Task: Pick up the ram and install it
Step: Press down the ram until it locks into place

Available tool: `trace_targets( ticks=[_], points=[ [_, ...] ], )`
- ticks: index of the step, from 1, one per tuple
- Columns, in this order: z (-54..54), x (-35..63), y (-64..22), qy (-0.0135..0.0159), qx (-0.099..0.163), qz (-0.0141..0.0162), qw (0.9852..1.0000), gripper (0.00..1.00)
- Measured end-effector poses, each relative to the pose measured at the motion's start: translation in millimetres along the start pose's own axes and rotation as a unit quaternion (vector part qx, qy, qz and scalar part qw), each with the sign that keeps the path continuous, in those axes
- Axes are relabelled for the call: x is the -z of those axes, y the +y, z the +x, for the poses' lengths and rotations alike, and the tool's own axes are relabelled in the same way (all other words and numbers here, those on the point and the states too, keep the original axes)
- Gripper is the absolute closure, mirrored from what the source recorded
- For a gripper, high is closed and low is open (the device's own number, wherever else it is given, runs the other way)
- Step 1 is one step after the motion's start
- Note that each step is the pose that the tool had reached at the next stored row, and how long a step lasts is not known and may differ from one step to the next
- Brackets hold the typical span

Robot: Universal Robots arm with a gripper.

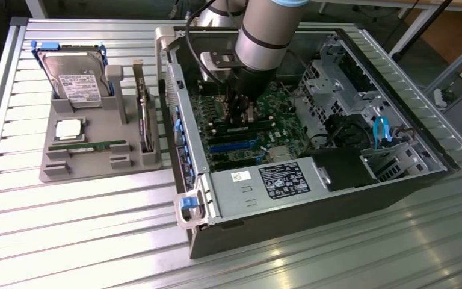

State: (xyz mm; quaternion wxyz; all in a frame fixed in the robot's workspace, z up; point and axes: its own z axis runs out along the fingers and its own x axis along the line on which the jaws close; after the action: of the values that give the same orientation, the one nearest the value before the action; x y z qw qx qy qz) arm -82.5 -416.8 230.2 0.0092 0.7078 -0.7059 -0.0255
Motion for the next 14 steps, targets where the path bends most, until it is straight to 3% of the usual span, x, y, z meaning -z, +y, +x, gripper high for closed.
trace_targets(
  ticks=[8, 14],
  points=[
    [0.0, 0.2, 0.0, 0.0, 0.0, 0.0, 1.0, 0.91],
    [-1.0, 41.2, 2.0, 0.0, 0.0, 0.0, 1.0, 0.91]
  ],
)
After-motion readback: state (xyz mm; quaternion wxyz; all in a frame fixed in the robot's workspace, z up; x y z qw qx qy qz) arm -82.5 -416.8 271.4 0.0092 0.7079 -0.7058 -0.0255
